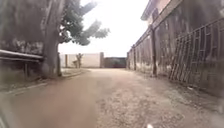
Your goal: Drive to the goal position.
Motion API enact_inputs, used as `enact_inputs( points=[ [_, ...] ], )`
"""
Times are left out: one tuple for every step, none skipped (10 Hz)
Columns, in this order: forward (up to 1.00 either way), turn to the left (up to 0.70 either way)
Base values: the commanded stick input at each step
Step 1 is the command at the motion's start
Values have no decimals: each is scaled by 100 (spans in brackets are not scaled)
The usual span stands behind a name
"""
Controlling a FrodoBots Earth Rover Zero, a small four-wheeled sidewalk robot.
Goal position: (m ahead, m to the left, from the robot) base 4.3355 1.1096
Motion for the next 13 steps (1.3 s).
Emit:
enact_inputs(
  points=[
    [30, 0],
    [30, 0],
    [30, 0],
    [30, 0],
    [30, 0],
    [30, 0],
    [30, 0],
    [30, 0],
    [30, 0],
    [30, 0],
    [30, 0],
    [30, 0],
    [30, 0]
  ],
)
